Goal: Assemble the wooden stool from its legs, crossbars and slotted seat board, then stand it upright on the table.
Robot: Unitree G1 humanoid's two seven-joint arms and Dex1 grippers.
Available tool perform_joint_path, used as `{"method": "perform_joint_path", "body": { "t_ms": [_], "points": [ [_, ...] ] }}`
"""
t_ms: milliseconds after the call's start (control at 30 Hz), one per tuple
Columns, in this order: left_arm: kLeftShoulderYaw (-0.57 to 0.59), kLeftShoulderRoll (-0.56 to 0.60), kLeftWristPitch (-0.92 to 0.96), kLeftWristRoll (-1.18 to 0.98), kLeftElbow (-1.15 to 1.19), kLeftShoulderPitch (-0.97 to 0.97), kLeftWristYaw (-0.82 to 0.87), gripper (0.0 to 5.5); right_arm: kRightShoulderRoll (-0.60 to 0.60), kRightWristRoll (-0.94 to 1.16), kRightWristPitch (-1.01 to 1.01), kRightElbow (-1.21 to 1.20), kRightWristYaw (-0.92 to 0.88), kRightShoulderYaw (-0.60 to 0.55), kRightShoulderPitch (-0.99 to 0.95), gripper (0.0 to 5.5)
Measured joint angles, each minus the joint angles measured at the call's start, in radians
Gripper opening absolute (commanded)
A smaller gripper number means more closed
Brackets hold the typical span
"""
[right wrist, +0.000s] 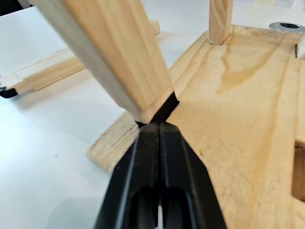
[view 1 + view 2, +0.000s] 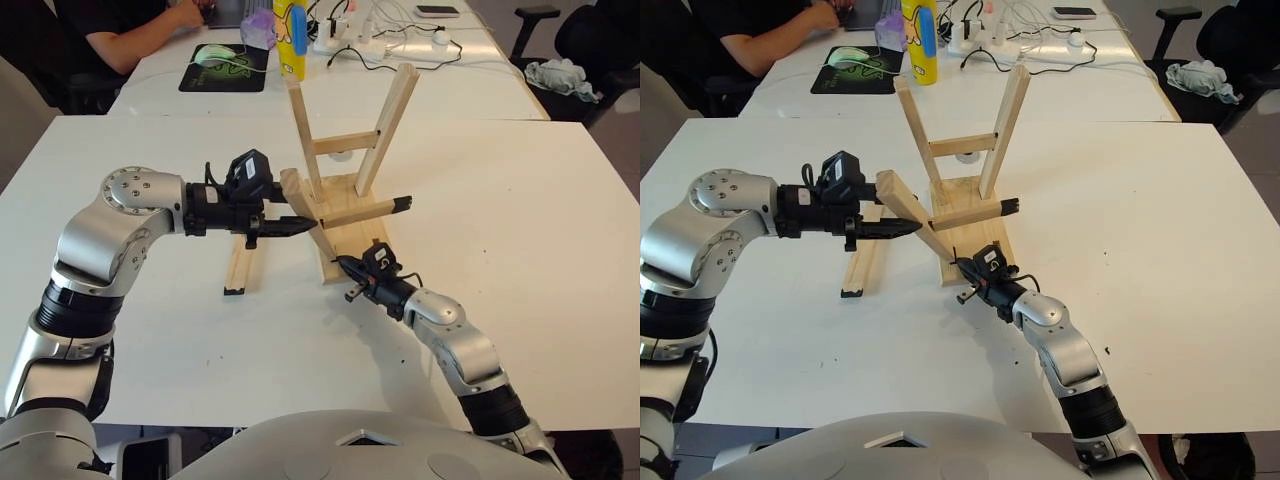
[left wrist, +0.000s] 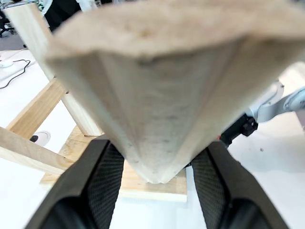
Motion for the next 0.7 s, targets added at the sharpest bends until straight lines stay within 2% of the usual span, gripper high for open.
{"method": "perform_joint_path", "body": {
  "t_ms": [233,500,700],
  "points": [
    [-0.013,-0.004,0.008,0.01,0.019,-0.007,0.003,2.06,0.007,0.003,0.002,0.009,0.001,-0.006,0.0,0.0],
    [-0.086,0.049,-0.116,0.088,-0.071,0.029,0.002,2.06,0.019,0.004,0.0,0.01,-0.003,-0.018,0.005,0.0],
    [-0.082,0.003,-0.105,0.058,-0.024,0.02,0.017,2.06,0.058,0.024,-0.008,0.025,-0.021,-0.061,0.017,0.0]
  ]
}}
